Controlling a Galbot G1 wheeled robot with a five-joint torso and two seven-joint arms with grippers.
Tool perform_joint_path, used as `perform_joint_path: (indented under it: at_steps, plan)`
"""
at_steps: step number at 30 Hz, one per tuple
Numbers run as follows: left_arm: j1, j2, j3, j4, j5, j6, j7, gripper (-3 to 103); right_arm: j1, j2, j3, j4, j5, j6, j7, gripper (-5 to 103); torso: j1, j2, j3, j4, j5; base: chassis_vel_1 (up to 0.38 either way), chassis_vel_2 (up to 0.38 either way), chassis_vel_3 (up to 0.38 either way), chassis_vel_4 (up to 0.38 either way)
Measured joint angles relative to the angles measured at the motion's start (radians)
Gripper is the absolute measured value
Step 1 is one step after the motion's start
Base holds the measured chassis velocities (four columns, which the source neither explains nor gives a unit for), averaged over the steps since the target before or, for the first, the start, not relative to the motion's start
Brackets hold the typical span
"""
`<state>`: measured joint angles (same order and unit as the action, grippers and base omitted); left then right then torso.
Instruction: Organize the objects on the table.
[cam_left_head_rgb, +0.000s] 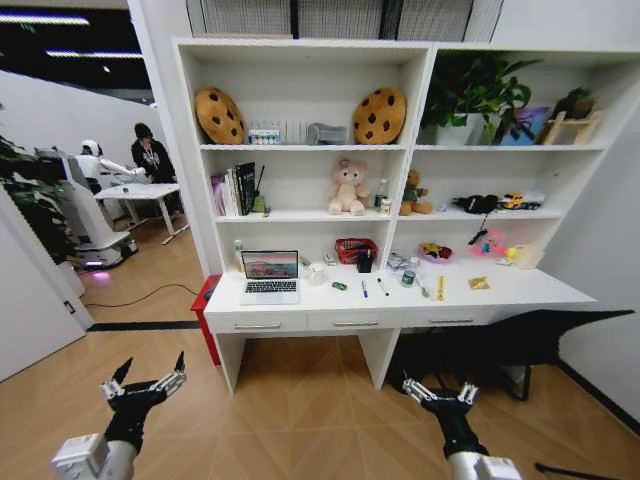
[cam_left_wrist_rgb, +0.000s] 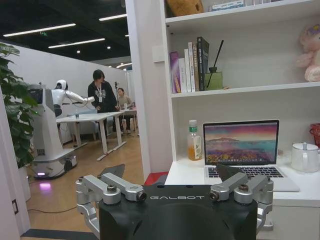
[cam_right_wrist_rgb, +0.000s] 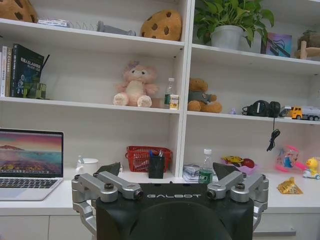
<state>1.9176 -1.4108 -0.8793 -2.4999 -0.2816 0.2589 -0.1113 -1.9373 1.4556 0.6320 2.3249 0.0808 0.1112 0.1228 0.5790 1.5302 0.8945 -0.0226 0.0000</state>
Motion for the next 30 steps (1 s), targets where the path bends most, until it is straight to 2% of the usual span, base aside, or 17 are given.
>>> perform_joint_path:
  at_steps: [10,12,13,21,25,30]
  plan:
    - [0.007,0.000,0.009,0.000,0.012,0.000,0.001,100,0.002,0.007,-0.004,-0.001,-0.004,0.021,-0.003,100,0.000,0.000,0.000,0.0001,0.0001,-0.203,0.196,0.218,-0.216]
    - [0.007,0.002,0.008,0.000,0.012,0.000,0.004,103,0.001,0.009,-0.005,0.007,-0.004,0.024,-0.004,100,0.000,0.000,0.000,0.0000,-0.0001,-0.262,0.246,0.271,-0.277]
    - [0.007,0.002,0.010,0.000,0.014,0.000,0.006,100,0.001,0.009,-0.005,0.008,-0.004,0.028,-0.007,100,0.000,0.000,0.000,0.0001,-0.0001,-0.330,0.300,0.291,-0.295]
    - [0.009,0.004,0.010,0.000,0.018,0.001,0.007,99,0.009,0.010,-0.001,-0.002,0.008,0.058,-0.019,100,0.001,0.000,0.000,0.0001,0.0002,-0.349,0.344,0.344,-0.345]
    - [0.009,0.011,0.001,0.000,0.012,0.002,0.005,99,0.020,0.016,0.001,-0.003,0.009,0.108,-0.032,100,0.001,-0.001,0.000,0.0000,0.0001,-0.388,0.357,0.371,-0.381]
    - [0.010,0.033,-0.001,0.000,0.011,0.003,0.005,98,0.014,0.005,0.008,0.011,0.008,0.107,-0.027,100,0.002,-0.001,0.000,0.0000,-0.0002,-0.279,0.256,0.252,-0.259]
